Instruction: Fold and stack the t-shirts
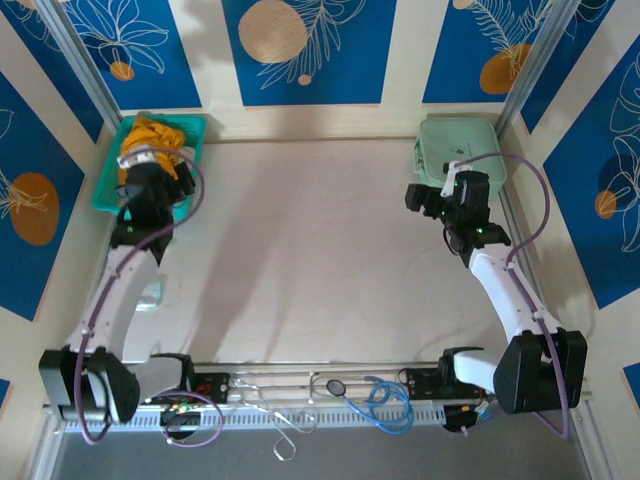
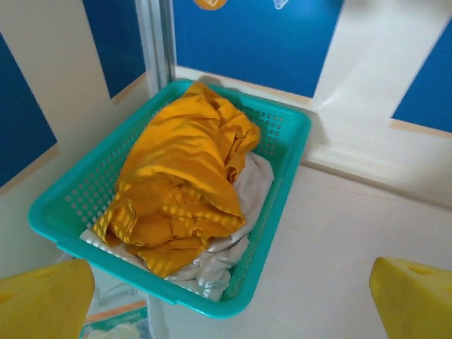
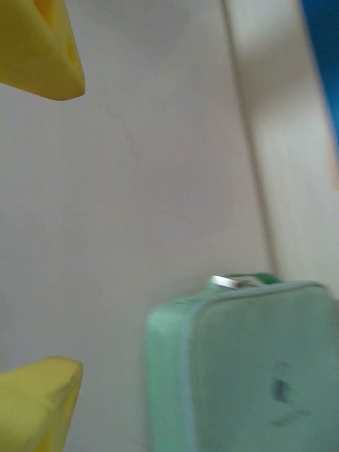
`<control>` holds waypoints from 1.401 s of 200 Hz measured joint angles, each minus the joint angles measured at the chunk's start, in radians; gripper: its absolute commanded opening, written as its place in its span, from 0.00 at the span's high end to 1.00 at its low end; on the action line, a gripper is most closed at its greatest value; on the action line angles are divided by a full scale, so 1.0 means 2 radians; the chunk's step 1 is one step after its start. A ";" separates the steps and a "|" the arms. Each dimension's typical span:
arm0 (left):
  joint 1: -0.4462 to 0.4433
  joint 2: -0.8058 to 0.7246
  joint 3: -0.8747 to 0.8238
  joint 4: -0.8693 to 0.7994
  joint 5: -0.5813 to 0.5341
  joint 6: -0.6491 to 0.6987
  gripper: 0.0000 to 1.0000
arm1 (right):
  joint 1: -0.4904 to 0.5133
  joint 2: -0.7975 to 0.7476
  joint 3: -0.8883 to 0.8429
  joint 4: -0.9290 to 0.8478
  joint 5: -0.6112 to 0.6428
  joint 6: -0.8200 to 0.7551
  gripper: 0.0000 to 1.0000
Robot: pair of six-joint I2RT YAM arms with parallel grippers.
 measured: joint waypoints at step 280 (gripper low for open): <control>0.158 0.578 0.487 -0.127 0.159 -0.100 0.90 | 0.086 0.070 0.031 -0.156 -0.005 -0.008 0.29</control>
